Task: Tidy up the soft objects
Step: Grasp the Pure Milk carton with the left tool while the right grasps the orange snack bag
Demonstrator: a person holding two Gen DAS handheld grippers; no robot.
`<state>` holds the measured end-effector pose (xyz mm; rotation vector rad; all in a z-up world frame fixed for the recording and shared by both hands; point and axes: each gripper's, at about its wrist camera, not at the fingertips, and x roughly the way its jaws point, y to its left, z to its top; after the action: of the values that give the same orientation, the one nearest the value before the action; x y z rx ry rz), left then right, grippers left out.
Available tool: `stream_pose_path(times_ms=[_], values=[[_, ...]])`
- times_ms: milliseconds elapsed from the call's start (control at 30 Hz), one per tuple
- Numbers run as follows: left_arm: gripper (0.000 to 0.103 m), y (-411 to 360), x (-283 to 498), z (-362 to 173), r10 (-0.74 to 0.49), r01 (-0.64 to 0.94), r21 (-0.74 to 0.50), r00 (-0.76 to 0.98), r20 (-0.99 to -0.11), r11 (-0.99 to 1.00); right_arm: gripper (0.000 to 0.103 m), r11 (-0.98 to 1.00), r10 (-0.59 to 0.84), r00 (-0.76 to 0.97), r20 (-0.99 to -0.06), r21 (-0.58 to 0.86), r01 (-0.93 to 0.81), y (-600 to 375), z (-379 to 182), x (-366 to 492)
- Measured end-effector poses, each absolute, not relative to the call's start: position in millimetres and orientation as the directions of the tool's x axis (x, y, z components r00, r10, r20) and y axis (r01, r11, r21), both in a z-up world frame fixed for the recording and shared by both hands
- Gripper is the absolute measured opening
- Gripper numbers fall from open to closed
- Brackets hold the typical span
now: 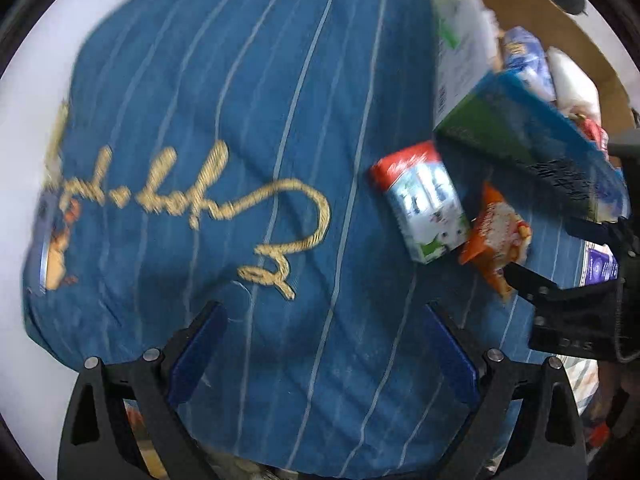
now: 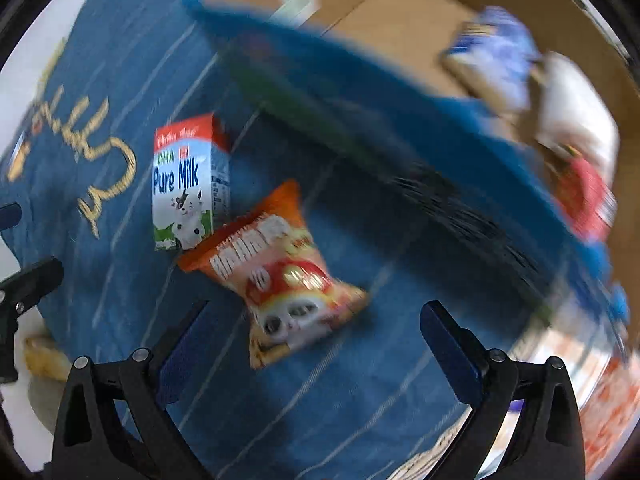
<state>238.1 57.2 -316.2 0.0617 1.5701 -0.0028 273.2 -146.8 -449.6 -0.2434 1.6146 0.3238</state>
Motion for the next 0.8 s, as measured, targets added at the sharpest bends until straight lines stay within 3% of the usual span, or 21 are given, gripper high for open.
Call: stream_pose_path(times_ms=[67, 133, 200, 367, 633, 700, 767, 800], values=[[0.098, 64, 237, -331, 0.006, 0.007, 0.006, -0.038, -0.999, 1.000, 0.099, 0.932, 0.060, -0.122, -0.991, 0.100, -0.349, -142, -467, 279], [0.098, 68, 239, -342, -0.032, -0.028, -0.030, -0.066, -0.997, 0.999, 0.086, 0.938, 0.089, -0.155, -0.984, 0.135, -0.319, -143, -478, 283], [0.098, 70, 244, -349, -0.055, -0.055, -0.051, -0.077, -0.996, 0.997, 0.061, 0.946, 0.128, -0.155, -0.980, 0.167, -0.276, -148, -482, 284], [0.098, 60, 263, -352, -0.104, -0.081, -0.098, -0.072, -0.992, 0.992, 0.052, 0.970, 0.126, -0.133, -0.983, 0.150, -0.192, -170, -479, 273], [0.098, 9, 303, -379, -0.101, -0.010, -0.100, -0.138, -0.985, 0.995, 0.051, 0.981, 0.169, -0.083, -0.982, 0.159, 0.106, -255, -469, 239], [0.090, -2, 309, -391, -0.082, 0.002, -0.083, -0.163, -0.983, 0.997, 0.051, 0.967, 0.200, -0.054, -0.978, 0.188, 0.175, -277, -468, 228], [0.063, -15, 314, -407, -0.062, 0.015, -0.067, -0.190, -0.980, 0.998, 0.051, 0.950, 0.224, -0.051, -0.973, 0.206, 0.233, -297, -470, 219], [0.059, -18, 315, -410, -0.062, 0.016, -0.066, -0.191, -0.980, 0.998, 0.051, 0.944, 0.237, -0.058, -0.970, 0.216, 0.250, -306, -471, 216]])
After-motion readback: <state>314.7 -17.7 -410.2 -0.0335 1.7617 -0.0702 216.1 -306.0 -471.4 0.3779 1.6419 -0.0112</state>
